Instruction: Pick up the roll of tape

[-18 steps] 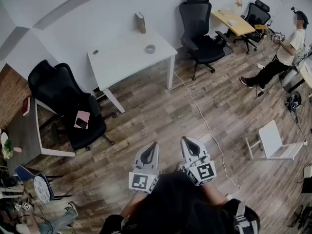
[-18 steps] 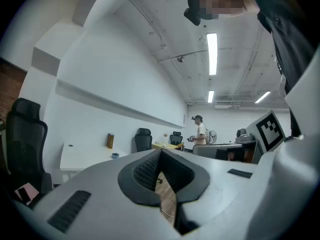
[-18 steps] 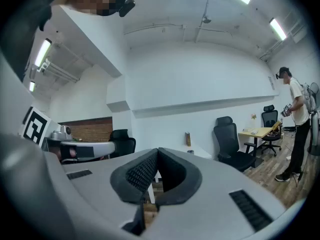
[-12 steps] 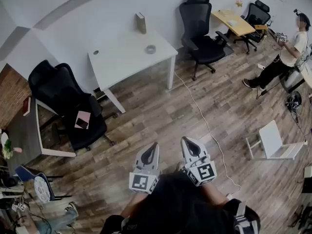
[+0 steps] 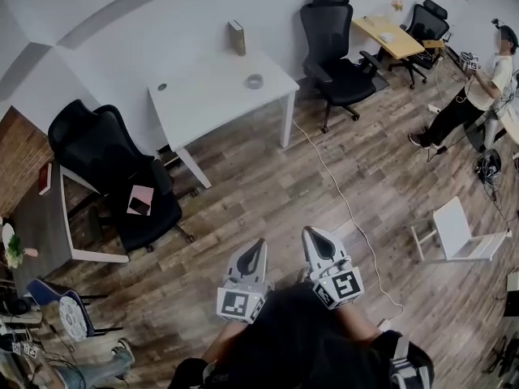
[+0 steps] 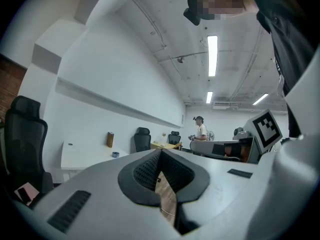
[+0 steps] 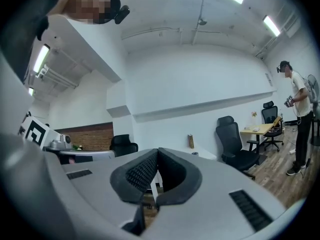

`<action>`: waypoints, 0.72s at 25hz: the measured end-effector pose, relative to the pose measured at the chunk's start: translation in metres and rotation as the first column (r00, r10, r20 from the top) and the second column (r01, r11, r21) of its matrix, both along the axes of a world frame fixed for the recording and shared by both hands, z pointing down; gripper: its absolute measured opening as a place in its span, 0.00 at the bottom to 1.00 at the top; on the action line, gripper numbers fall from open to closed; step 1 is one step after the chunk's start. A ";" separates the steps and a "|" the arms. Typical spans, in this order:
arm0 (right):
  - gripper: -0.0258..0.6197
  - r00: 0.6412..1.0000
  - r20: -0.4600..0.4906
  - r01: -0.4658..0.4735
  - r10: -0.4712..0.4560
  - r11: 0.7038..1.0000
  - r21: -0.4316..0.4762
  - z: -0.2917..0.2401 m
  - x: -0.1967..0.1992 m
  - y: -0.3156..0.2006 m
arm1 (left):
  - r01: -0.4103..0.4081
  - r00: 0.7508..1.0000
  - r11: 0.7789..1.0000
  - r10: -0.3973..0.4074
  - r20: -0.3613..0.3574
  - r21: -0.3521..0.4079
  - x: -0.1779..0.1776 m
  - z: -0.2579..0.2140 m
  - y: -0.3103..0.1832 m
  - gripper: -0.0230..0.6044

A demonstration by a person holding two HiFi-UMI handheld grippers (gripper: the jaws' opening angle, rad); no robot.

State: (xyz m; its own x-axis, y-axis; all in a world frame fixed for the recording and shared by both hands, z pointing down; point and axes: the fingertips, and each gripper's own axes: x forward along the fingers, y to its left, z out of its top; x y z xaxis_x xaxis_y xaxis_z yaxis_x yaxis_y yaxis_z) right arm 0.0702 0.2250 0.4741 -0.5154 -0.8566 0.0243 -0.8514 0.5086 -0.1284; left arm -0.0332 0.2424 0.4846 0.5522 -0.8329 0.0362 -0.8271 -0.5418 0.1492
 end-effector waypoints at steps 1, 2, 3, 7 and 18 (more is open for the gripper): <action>0.06 1.000 -0.005 -0.006 0.006 1.000 0.000 0.001 -0.004 0.000 | -0.003 1.000 1.000 0.003 -0.005 -0.005 -0.005 0.001 0.000 0.07; 0.06 1.000 -0.009 -0.011 0.011 1.000 0.001 0.001 -0.009 0.001 | -0.006 1.000 1.000 0.005 -0.013 -0.009 -0.009 0.001 0.001 0.07; 0.06 1.000 -0.011 -0.017 0.017 1.000 0.001 0.002 -0.012 0.002 | -0.008 1.000 1.000 0.008 -0.019 -0.011 -0.014 0.002 0.001 0.07; 0.06 0.999 -0.038 -0.032 0.033 0.999 0.012 0.005 -0.027 -0.002 | -0.023 1.000 1.000 0.023 -0.014 0.000 -0.031 0.004 0.001 0.07; 0.06 0.998 -0.040 -0.045 0.044 0.999 -0.013 0.019 -0.033 -0.063 | -0.004 1.000 0.999 0.004 -0.013 -0.032 -0.043 0.018 -0.054 0.07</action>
